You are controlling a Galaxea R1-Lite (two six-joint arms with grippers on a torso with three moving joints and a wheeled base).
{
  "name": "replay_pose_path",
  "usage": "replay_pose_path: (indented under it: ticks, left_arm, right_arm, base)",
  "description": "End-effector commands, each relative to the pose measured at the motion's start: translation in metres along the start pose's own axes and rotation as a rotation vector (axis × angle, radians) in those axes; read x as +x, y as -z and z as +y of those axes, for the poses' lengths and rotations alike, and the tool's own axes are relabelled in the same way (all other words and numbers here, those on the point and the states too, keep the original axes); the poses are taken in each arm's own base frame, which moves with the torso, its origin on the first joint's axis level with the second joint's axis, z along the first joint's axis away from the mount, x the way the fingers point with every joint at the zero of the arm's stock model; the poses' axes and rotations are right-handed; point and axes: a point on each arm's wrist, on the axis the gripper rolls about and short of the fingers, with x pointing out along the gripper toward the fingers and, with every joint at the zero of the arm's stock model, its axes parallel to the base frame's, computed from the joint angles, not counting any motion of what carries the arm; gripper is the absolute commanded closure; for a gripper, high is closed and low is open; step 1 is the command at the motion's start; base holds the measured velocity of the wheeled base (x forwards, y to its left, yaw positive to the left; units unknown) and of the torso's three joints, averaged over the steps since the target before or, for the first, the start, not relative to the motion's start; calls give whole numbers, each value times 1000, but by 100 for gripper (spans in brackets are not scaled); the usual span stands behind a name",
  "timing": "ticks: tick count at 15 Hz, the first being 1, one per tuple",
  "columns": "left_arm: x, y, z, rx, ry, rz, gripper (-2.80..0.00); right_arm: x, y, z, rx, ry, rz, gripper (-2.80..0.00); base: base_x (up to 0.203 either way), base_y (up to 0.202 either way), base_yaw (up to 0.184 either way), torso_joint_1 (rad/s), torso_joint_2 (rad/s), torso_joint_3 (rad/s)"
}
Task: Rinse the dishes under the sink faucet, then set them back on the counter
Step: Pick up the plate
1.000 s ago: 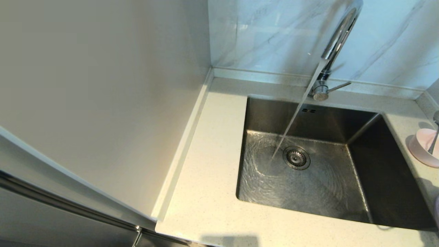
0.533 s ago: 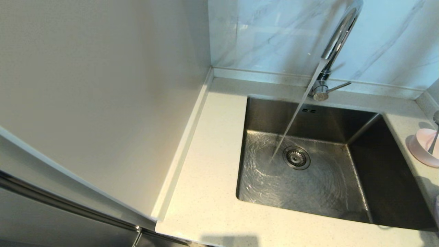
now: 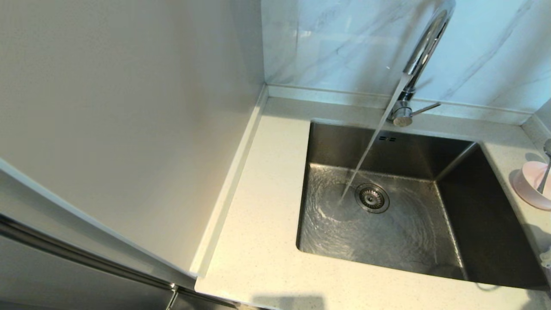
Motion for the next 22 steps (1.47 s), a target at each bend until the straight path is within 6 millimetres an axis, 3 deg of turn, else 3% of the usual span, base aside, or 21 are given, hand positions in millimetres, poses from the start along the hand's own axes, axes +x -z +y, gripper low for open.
replay_pose_path:
  ticks: [1, 9, 22]
  left_arm:
    - [0, 0, 0, 0, -1, 0, 0]
    - [0, 0, 0, 0, -1, 0, 0]
    - [0, 0, 0, 0, 1, 0, 0]
  right_arm:
    - [12, -5, 0, -2, 1, 21, -280]
    - [54, -15, -3, -23, 64, -27, -280]
    - [62, -9, -3, -77, 68, -34, -280]
  base:
    - [0, 0, 0, 0, 0, 0]
    - [0, 0, 0, 0, 0, 0]
    - [0, 0, 0, 0, 0, 0]
